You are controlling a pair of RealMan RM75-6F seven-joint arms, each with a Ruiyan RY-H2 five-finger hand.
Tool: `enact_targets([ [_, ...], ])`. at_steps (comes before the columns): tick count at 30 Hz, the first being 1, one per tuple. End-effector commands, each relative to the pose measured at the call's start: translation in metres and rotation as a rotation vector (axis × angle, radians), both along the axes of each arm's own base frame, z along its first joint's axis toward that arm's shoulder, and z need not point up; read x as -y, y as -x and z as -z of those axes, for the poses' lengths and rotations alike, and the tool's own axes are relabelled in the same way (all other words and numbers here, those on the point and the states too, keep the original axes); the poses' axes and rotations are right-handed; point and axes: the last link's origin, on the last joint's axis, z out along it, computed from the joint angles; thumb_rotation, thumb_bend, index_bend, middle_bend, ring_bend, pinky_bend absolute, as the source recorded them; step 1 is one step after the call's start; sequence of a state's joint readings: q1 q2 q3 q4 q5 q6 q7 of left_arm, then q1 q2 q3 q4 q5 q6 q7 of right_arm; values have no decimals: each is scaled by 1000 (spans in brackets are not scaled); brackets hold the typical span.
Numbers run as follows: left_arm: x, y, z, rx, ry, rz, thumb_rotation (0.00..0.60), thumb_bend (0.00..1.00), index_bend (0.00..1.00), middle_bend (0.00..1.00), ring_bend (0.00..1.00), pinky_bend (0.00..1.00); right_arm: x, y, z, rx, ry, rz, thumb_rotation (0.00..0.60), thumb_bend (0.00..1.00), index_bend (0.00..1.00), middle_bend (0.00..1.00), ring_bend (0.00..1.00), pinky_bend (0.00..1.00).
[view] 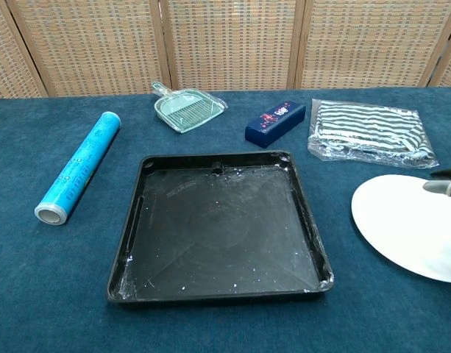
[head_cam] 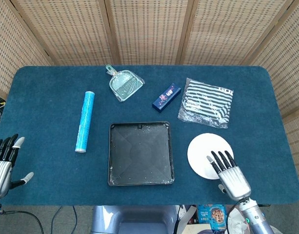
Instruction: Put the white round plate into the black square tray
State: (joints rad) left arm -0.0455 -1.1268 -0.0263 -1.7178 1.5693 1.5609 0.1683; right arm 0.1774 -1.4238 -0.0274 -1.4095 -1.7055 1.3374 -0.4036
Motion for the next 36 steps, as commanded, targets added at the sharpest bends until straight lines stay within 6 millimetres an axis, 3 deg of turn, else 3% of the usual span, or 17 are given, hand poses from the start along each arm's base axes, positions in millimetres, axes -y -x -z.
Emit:
enact_targets([
  [1,-1,1,1,1,5,-5,600,0,0,0,0,0,10,0,20,3,-37,-15,600,0,0,0,0,0],
  [14,-3,2,1,-1,8,-11,600,0,0,0,0,0,25,10,43,-10,-29,-2,600,13,60,0,0,0],
  [16,-3,2,1,-1,6,-12,600,0,0,0,0,0,27,12,43,-14,-23,2,600,66,105,0,0,0],
  [18,-4,2,2,-1,6,-13,600,0,0,0,0,0,29,12,43,-10,-11,5,600,185,159,0,0,0],
  [24,-4,3,4,-8,11,-15,600,0,0,0,0,0,31,14,41,-14,19,17,600,416,198,0,0,0],
  [29,-4,3,5,-11,11,-18,600,0,0,0,0,0,35,17,39,-18,43,32,600,476,219,0,0,0],
  [36,-4,2,6,-17,14,-17,600,0,0,0,0,0,45,16,35,-25,85,20,600,476,415,1,0,46],
])
